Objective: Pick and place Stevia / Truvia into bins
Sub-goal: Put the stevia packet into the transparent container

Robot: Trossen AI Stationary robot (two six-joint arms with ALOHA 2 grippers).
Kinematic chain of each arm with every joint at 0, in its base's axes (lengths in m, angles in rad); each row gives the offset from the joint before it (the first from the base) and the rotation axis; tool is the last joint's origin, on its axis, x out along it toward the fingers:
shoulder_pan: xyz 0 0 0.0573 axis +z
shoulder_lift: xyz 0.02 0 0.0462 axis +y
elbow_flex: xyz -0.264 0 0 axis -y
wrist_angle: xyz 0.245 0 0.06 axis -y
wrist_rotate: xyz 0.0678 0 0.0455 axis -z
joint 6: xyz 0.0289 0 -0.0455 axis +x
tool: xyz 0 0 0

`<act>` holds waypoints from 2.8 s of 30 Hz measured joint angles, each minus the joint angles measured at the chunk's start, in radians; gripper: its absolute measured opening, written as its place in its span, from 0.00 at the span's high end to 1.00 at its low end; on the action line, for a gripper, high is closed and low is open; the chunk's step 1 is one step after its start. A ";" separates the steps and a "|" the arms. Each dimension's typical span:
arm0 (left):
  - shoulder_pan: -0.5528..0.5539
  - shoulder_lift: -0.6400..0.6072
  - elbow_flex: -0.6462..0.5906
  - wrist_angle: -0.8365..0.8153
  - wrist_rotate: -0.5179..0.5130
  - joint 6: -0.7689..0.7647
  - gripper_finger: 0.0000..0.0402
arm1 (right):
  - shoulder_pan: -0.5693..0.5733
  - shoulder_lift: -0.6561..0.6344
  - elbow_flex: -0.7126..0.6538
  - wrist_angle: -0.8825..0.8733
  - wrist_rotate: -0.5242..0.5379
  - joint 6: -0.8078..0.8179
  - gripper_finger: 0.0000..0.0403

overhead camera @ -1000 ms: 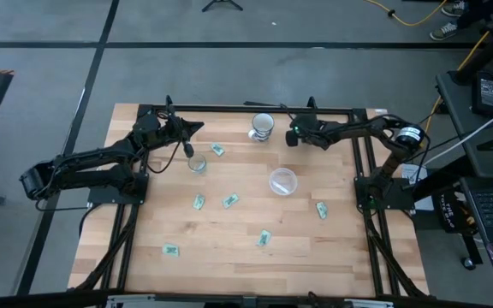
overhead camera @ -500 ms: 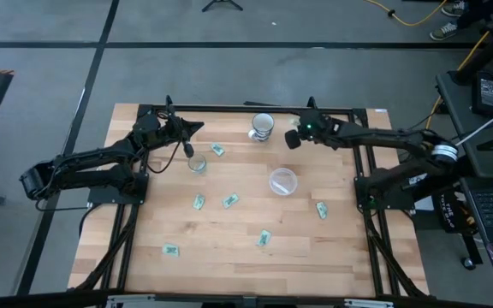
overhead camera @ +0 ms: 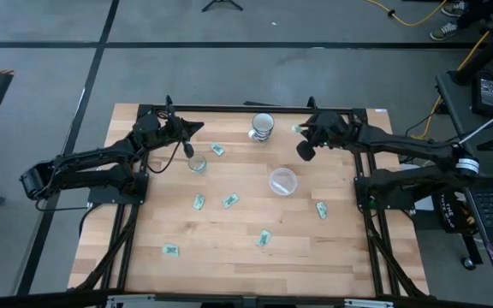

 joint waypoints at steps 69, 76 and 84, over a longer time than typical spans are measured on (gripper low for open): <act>-0.098 0.000 0.000 0.044 0.173 -0.035 0.98 | 0.436 -0.100 -0.248 0.415 -0.080 -0.163 1.00; -0.098 0.000 0.000 0.042 0.176 -0.122 0.98 | 0.436 -0.019 -0.146 0.184 -0.081 -0.107 1.00; -0.098 0.000 0.000 0.043 0.177 -0.149 0.98 | 0.436 0.104 0.024 -0.058 -0.080 -0.104 1.00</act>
